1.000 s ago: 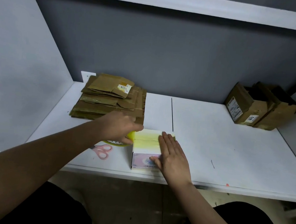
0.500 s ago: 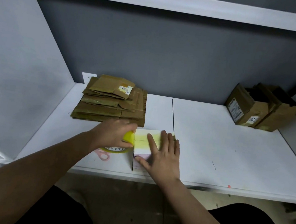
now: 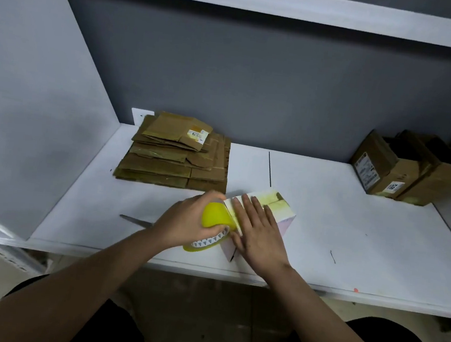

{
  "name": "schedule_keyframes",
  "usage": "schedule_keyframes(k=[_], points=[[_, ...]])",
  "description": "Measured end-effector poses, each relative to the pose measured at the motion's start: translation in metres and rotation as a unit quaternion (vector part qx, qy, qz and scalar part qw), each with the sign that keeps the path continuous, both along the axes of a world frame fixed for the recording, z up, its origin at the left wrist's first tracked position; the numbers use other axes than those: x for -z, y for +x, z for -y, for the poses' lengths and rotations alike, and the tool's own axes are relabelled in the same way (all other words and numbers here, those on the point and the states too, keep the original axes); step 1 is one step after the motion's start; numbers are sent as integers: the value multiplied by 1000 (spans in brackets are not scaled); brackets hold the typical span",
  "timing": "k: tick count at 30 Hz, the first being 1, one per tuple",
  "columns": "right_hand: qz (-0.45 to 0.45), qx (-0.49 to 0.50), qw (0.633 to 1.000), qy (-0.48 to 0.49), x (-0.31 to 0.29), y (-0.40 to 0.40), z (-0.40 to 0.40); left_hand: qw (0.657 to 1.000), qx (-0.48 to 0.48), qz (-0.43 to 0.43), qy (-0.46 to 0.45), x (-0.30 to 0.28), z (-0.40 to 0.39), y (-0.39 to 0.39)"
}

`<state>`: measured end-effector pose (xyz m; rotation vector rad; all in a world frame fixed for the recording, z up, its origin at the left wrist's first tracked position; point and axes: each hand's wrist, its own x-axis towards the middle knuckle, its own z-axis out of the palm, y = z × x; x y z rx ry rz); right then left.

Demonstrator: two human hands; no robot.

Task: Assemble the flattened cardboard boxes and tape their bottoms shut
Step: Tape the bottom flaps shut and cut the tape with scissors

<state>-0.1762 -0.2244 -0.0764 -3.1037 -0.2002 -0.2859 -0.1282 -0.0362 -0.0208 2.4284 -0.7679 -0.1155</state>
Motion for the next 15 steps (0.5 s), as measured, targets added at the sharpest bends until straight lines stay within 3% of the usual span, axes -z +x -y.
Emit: schedule_keyframes(k=[6, 9, 13, 15], points=[[-20, -28, 999, 4, 0, 3, 10, 999, -8, 43, -8, 4, -1, -12], [-23, -31, 999, 9, -1, 3, 12, 995, 0, 79, 56, -7, 5, -8], [-24, -37, 999, 5, -3, 6, 13, 972, 34, 110, 207, -10, -3, -7], [-30, -39, 999, 9, -2, 7, 13, 969, 27, 100, 222, -5, -6, -9]])
